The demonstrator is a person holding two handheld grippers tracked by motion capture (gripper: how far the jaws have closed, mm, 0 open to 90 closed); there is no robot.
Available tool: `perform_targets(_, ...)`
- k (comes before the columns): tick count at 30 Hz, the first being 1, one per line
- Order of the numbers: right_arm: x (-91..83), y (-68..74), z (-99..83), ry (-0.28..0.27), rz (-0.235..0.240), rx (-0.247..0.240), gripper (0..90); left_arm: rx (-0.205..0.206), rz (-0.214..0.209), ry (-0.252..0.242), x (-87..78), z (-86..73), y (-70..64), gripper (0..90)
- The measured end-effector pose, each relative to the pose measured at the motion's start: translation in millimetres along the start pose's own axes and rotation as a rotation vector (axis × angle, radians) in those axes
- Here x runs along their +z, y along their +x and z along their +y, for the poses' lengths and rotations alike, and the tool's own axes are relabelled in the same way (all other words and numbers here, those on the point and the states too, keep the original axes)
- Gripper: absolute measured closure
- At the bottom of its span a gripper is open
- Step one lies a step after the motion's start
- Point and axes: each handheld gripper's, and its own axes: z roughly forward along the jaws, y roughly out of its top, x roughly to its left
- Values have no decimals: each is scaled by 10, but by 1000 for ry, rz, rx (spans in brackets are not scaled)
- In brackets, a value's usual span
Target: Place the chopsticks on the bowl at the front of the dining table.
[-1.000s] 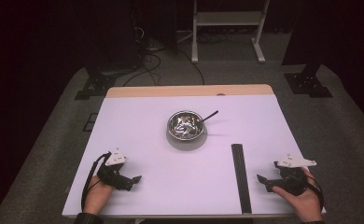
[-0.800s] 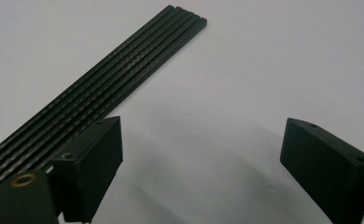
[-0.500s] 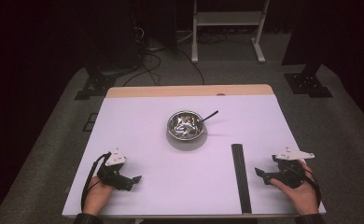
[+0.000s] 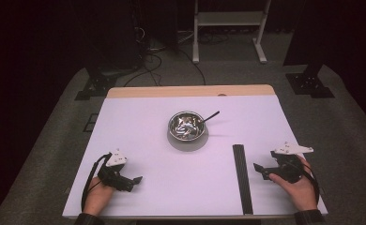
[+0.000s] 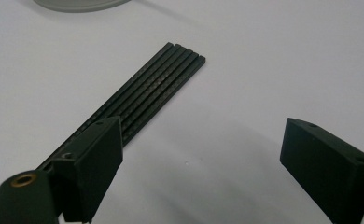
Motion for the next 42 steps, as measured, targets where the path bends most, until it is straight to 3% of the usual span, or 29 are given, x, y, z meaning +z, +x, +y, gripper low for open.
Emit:
perform_targets(26,146,-16,214,-7,7,5,120,0,0,0,0,0,0,0)
perform_targets(42,321,-58,299,20,-1,8,120,0,0,0,0,0,0,0)
